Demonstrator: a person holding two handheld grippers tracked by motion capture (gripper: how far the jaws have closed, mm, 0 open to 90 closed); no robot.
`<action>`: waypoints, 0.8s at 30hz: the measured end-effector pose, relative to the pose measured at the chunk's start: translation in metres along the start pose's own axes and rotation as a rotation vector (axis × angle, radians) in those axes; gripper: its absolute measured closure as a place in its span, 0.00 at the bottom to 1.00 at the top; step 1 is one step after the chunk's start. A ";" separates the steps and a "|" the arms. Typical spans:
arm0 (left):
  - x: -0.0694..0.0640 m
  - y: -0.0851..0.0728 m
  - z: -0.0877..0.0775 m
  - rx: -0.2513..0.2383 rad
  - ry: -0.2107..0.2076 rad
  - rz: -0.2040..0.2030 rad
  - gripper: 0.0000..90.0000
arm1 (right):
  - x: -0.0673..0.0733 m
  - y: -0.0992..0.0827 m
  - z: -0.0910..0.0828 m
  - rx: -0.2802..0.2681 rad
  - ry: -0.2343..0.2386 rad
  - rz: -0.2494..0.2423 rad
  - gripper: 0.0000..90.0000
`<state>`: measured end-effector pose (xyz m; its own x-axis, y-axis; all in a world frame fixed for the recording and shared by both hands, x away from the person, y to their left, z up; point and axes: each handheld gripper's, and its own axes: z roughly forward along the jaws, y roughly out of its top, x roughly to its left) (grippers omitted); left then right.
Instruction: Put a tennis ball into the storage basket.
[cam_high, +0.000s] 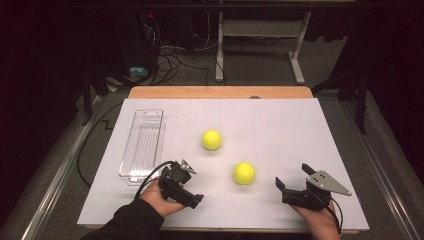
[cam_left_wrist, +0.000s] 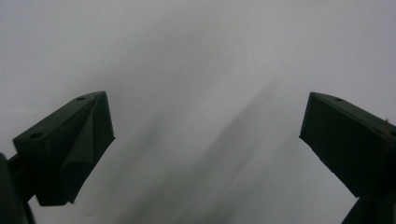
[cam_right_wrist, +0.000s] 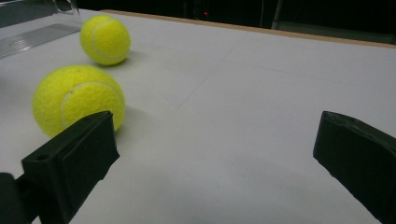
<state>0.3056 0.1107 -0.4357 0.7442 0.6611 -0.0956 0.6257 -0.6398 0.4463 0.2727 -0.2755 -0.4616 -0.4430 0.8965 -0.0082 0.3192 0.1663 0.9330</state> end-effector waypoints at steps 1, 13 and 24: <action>0.000 0.002 0.000 0.012 0.007 0.005 0.04 | 0.000 0.000 0.000 0.000 0.000 0.000 0.00; -0.008 0.020 0.007 0.199 0.031 0.033 0.05 | 0.001 0.001 -0.001 -0.005 0.009 0.003 0.00; -0.007 0.035 0.001 0.261 0.010 0.010 0.05 | 0.003 0.001 0.000 -0.002 0.023 -0.002 0.00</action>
<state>0.3228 0.0834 -0.4200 0.7493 0.6570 -0.0833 0.6583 -0.7251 0.2023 0.2712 -0.2728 -0.4608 -0.4625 0.8866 -0.0018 0.3170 0.1673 0.9335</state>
